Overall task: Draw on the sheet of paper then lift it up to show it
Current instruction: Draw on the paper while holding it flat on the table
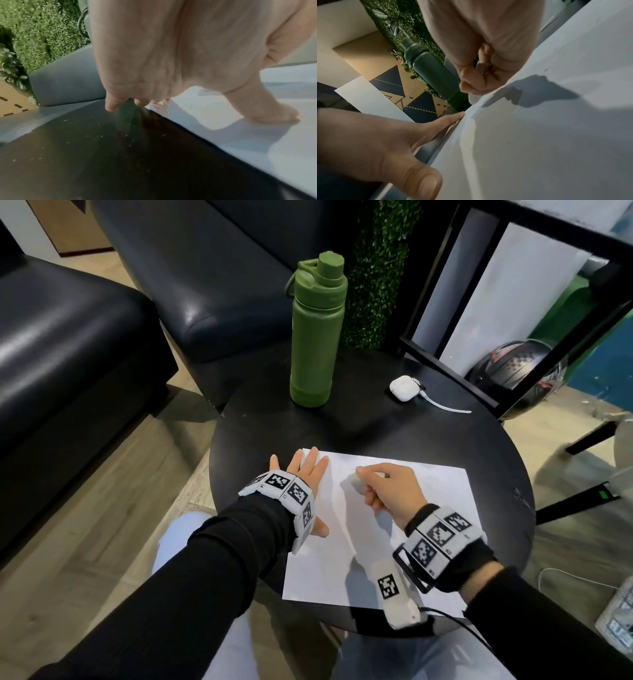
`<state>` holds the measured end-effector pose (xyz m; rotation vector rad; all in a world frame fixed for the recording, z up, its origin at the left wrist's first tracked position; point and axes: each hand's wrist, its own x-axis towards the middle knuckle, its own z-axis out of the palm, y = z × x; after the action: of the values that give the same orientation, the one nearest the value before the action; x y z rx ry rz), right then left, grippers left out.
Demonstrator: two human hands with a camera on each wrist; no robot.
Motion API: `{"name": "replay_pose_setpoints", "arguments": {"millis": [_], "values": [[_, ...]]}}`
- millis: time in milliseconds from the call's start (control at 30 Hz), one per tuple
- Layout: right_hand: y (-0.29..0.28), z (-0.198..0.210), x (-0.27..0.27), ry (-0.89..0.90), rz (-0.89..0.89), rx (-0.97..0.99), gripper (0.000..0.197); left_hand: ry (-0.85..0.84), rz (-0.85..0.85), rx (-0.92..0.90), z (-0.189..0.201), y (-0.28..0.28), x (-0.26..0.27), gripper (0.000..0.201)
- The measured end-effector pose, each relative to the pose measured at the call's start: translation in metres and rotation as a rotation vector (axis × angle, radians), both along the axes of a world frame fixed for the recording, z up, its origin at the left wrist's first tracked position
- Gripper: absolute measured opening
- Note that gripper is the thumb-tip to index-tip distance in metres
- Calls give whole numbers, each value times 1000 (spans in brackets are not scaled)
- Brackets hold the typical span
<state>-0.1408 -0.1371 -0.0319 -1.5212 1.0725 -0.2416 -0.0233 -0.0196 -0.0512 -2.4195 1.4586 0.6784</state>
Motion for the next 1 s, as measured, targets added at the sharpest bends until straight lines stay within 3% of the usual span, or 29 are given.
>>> {"name": "replay_pose_setpoints", "arguments": {"millis": [133,233,433,533,633,833,1000], "values": [[0,-4,-15,43,-38,20,16,8,63,-48,6,-6,-13,117],[0,-3,-15,50,-61,42,18,109,119,-74,10,-15,-21,121],[28,6,-13,145,201,-23,8,151,95,-132,9,-14,-20,115],[14,6,-3,165,118,-125,4,144,86,-119,10,-14,-20,119],[2,6,6,171,18,-164,17,132,85,-96,11,-16,-22,120],[20,10,-3,275,319,-120,12,74,108,-93,3,-21,-20,112],[-7,15,0,229,64,-201,8,65,81,-56,7,-21,-25,124]]}}
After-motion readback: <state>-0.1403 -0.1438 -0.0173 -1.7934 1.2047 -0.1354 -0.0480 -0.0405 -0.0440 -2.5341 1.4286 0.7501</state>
